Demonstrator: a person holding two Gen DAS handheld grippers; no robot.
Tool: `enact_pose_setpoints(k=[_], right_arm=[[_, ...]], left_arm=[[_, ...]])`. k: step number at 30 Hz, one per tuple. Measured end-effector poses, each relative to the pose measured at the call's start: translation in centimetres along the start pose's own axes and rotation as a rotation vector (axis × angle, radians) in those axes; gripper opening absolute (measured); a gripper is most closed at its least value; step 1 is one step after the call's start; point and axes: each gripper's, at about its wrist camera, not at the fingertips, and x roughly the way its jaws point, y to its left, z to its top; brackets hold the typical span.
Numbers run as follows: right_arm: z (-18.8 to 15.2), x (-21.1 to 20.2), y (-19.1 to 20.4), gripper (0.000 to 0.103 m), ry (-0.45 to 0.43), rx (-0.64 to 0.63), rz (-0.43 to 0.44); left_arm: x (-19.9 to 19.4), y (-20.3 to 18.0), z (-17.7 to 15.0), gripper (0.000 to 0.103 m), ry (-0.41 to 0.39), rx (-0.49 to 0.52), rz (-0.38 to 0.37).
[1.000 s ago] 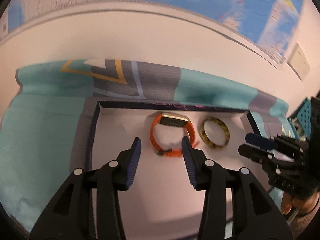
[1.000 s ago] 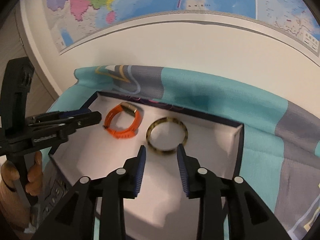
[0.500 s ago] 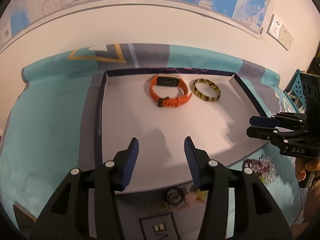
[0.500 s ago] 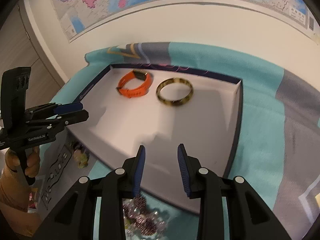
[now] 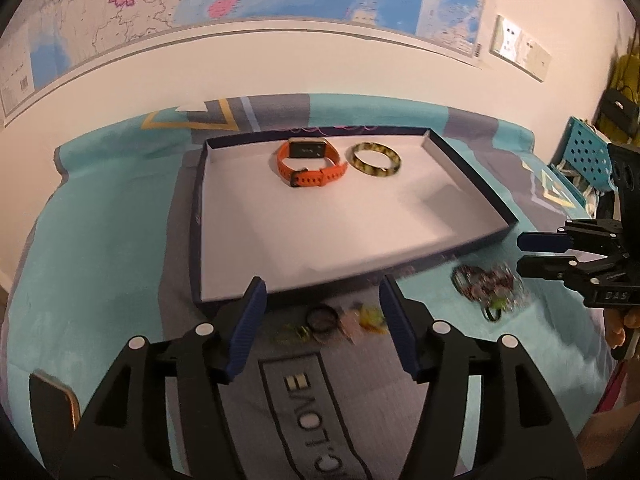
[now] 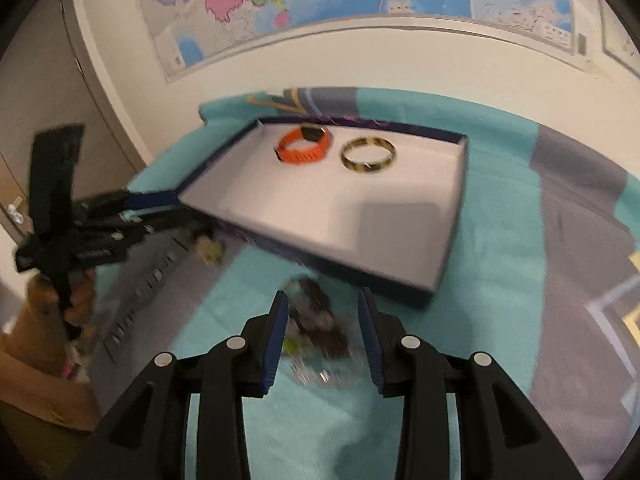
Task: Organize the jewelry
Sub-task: 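Withdraw left tool from the box while right tool moves to the crystal bead bracelet, then grasp the clear crystal bead bracelet with the right gripper and lift it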
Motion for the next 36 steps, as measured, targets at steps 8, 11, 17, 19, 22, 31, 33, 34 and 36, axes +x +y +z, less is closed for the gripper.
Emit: enact_pose_setpoints(k=[8, 11, 17, 19, 22, 31, 33, 34, 36], right_arm=[[-1.8, 0.8, -2.0, 0.034, 0.024, 0.115, 0.01], [-2.1, 1.2, -2.3, 0.031, 0.036, 0.133, 0.018], [-2.5, 1.3, -2.1, 0.008, 0.046, 0.129, 0.02], [-2.6, 1.0, -2.1, 0.008, 0.036, 0.134, 0.014], [-2.5, 0.2, -2.0, 0.008, 0.009, 0.131, 0.016], [-0.7, -2.6, -0.5, 0.008, -0.089, 0.111, 0.063], [-0.3, -3.0, 0.1, 0.008, -0.105, 0.095, 0.075], [-0.1, -3.2, 0.3, 0.008, -0.111, 0.088, 0.079], [0.3, -3.6, 0.8, 0.008, -0.125, 0.084, 0.113]], left_arm=[[-0.7, -0.7, -1.7, 0.06, 0.003, -0.013, -0.007], [-1.0, -0.9, -2.2, 0.06, 0.003, -0.011, -0.009], [-1.1, -0.8, -2.8, 0.06, 0.014, -0.015, -0.007], [-1.2, -0.9, -3.0, 0.06, 0.016, -0.015, -0.007], [-1.3, -1.0, -3.2, 0.06, 0.015, -0.014, -0.011], [-1.6, -1.2, -3.8, 0.06, 0.018, -0.004, -0.018], [-1.6, -1.1, -4.0, 0.06, 0.017, -0.003, -0.017], [-1.7, -1.1, -4.0, 0.06, 0.017, -0.002, -0.017], [-1.7, -1.0, -4.2, 0.06, 0.019, -0.002, -0.016]])
